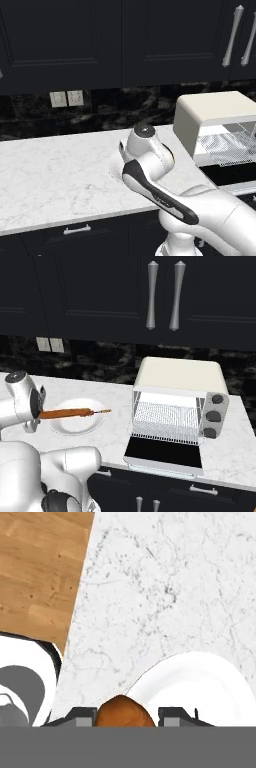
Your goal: Pick up the kebab skewer and baguette bread, and place them inside the toaster oven. Close the toaster oven door and start by setting the timer.
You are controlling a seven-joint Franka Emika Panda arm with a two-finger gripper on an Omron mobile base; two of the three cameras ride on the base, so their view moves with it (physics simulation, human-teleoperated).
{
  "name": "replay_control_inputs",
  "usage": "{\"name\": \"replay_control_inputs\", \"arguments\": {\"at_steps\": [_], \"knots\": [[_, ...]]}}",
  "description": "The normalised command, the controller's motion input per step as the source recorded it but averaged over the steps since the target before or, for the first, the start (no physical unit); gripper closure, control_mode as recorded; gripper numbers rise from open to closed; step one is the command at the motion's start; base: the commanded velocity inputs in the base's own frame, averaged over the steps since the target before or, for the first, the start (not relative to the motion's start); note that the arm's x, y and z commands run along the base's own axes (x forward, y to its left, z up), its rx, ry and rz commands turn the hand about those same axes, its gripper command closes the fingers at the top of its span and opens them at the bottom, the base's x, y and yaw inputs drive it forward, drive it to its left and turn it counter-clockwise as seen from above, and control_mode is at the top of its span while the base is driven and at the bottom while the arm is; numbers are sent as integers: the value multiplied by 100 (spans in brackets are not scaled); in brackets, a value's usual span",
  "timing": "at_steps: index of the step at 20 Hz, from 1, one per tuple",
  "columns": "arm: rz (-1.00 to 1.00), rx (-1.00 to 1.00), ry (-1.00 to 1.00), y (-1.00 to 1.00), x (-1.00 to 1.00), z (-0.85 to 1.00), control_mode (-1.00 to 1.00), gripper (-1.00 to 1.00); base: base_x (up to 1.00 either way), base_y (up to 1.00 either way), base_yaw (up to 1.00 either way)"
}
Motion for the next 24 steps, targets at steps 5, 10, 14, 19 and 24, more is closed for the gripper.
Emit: {"name": "replay_control_inputs", "arguments": {"at_steps": [5,10,14,19,24], "knots": [[15,1,-1,-47,-77,29,-100,100,0,0,0],[19,0,0,-53,-22,48,-100,100,0,0,0],[32,0,0,-61,-58,27,-100,100,0,0,0],[35,0,0,-78,-63,20,-100,100,0,0,0],[37,-1,-5,-93,-27,0,-100,100,0,0,0]]}}
